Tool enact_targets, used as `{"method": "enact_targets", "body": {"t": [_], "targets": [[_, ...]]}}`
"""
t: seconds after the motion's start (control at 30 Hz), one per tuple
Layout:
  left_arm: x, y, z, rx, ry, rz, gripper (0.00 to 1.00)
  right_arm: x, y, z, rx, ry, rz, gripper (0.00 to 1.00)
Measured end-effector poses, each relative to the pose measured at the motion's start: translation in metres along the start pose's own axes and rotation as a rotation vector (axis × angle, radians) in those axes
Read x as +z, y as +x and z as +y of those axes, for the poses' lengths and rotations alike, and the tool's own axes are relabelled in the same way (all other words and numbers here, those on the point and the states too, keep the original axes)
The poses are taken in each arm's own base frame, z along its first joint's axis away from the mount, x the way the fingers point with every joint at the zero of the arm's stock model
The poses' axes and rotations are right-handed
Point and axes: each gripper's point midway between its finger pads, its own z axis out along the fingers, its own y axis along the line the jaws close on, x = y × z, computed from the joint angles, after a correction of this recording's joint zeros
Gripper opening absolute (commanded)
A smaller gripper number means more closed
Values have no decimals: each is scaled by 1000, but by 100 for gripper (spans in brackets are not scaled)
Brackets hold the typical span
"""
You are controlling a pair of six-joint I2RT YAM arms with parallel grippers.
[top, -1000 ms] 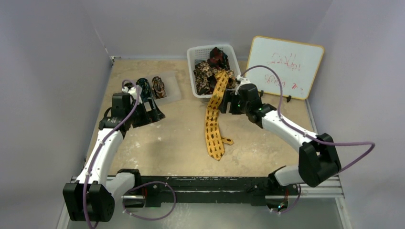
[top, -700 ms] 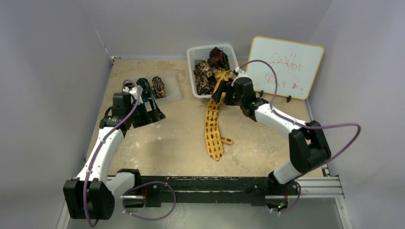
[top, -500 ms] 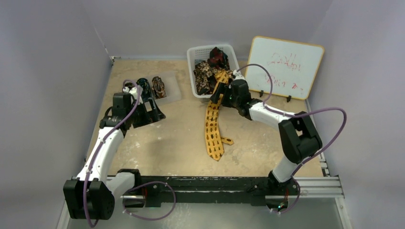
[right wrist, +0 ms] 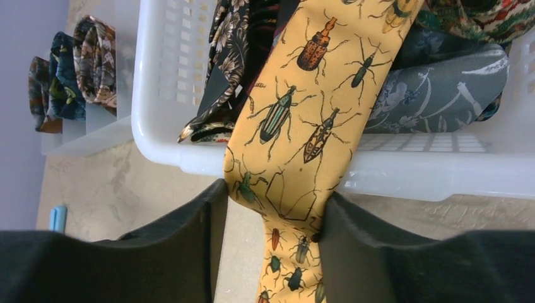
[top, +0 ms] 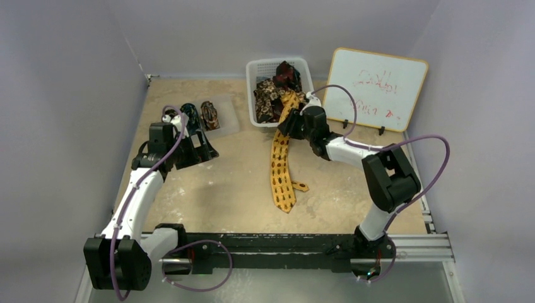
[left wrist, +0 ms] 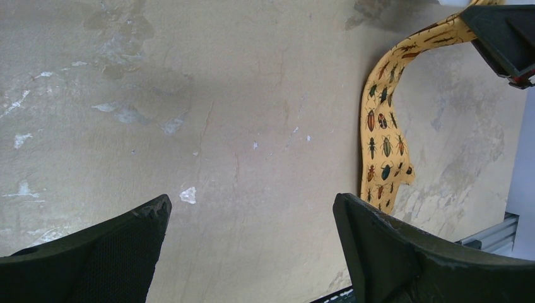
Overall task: Roll the ties
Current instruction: Place the tie at the center of the board.
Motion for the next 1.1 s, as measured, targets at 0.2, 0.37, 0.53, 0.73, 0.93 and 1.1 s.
{"method": "enact_targets", "body": {"t": [0.2,0.37,0.53,0.73,0.93,1.1], "targets": [[0,0,0,0,0,0,100,-1,-1,8,-23,-35,-1,5],[0,0,0,0,0,0,100,-11,-13,19,-51,-66,-27,0],[0,0,0,0,1,0,100,-43,-49,50,-88,-148,-109,0],[0,0,-1,0,3,1,100,-94,-124,99,-170,-209,-252,0],[0,0,-1,1,4,0,100,-172,-201,132,-284,-197,-448,0],[-2,0,-2,3,10,-4,100,-246,-250,116,-359,-33,-633,0]]}}
